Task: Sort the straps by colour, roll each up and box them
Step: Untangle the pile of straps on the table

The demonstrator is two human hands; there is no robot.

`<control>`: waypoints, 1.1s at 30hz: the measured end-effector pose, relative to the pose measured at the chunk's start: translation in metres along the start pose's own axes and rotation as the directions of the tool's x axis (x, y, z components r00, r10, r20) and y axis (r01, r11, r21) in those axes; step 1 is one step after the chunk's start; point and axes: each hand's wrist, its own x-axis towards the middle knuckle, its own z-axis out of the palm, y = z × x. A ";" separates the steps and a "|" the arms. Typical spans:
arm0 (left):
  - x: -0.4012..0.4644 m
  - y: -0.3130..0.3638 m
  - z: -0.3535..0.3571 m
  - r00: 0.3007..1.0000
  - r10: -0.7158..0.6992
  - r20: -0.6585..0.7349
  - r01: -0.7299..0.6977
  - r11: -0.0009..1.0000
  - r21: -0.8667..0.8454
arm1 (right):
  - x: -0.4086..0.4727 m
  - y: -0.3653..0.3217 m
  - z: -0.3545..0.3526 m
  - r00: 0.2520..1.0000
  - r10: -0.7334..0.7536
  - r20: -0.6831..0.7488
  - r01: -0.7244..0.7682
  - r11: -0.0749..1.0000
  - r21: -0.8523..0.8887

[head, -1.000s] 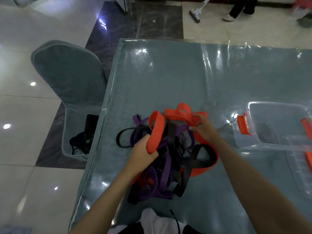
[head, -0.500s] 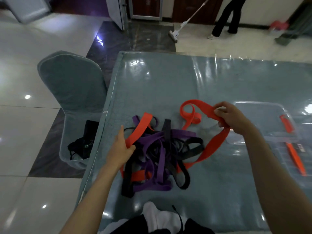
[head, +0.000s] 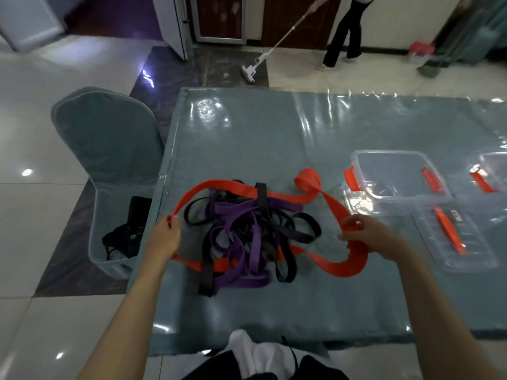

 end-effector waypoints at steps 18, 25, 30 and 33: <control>-0.024 0.017 0.059 0.964 0.259 0.060 -0.266 0.937 0.228 | 0.008 0.034 0.054 0.964 -0.223 -0.146 0.135 0.881 -0.453; -0.009 0.092 0.116 0.791 0.479 0.381 -0.595 0.746 0.297 | 0.040 -0.010 0.084 0.889 -0.457 -0.037 0.397 0.808 -0.435; 0.023 0.097 0.143 0.796 0.252 0.551 -0.567 0.629 0.531 | 0.078 -0.036 0.095 0.868 -0.496 0.033 0.466 0.788 -0.402; 0.034 0.083 0.144 0.797 0.298 0.526 -0.587 0.588 0.556 | 0.100 -0.047 0.099 0.865 -0.464 0.192 0.499 0.747 -0.439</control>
